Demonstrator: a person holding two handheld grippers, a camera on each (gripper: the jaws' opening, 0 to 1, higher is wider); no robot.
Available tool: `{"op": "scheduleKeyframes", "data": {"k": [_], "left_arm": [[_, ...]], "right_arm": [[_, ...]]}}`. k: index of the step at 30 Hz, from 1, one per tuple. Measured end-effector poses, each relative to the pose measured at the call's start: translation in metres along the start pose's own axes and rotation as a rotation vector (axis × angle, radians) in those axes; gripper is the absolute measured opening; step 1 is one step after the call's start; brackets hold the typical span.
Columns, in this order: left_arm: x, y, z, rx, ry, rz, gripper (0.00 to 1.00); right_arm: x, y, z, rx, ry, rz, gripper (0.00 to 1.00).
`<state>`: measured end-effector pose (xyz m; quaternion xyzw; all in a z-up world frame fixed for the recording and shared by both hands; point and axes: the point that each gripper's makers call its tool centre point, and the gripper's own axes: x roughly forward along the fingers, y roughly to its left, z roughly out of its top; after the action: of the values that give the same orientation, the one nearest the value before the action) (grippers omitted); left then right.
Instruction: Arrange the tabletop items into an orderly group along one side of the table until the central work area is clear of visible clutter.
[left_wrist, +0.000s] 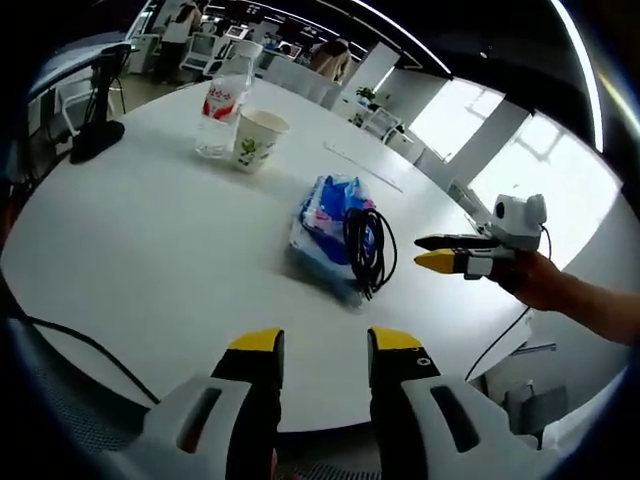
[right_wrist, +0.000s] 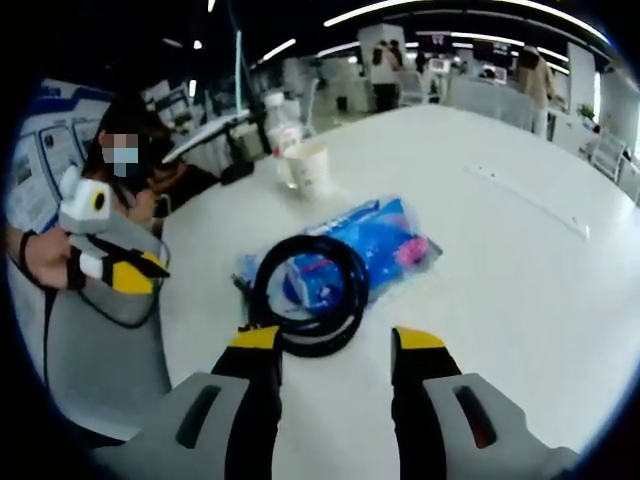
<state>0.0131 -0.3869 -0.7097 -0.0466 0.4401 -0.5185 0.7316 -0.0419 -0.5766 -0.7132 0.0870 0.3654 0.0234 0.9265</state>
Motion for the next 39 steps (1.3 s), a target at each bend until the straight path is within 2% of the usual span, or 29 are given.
{"op": "scheduleKeyframes", "data": {"k": [10, 21, 23, 25, 26, 29, 39], "left_arm": [[-0.005, 0.005, 0.005, -0.001, -0.015, 0.006, 0.32], [-0.008, 0.011, 0.008, -0.019, -0.028, 0.013, 0.32], [-0.008, 0.011, 0.009, -0.020, -0.027, 0.013, 0.32], [-0.008, 0.012, 0.009, -0.020, -0.027, 0.012, 0.32], [-0.008, 0.012, 0.009, -0.020, -0.027, 0.012, 0.32], [-0.009, 0.013, 0.009, -0.022, -0.026, 0.012, 0.32], [-0.013, 0.020, 0.011, -0.027, -0.028, 0.020, 0.32]], "right_arm": [[0.022, -0.006, 0.013, 0.131, -0.046, 0.003, 0.36], [0.048, -0.008, 0.025, 0.171, -0.046, -0.022, 0.29], [0.052, -0.008, 0.026, 0.169, -0.039, -0.034, 0.27], [0.055, -0.012, 0.029, 0.107, -0.042, -0.077, 0.22], [0.056, -0.011, 0.030, 0.096, -0.040, -0.077, 0.19], [0.063, -0.008, 0.031, 0.091, -0.035, -0.077, 0.21], [0.072, -0.014, 0.027, 0.066, 0.022, -0.109, 0.17]]}}
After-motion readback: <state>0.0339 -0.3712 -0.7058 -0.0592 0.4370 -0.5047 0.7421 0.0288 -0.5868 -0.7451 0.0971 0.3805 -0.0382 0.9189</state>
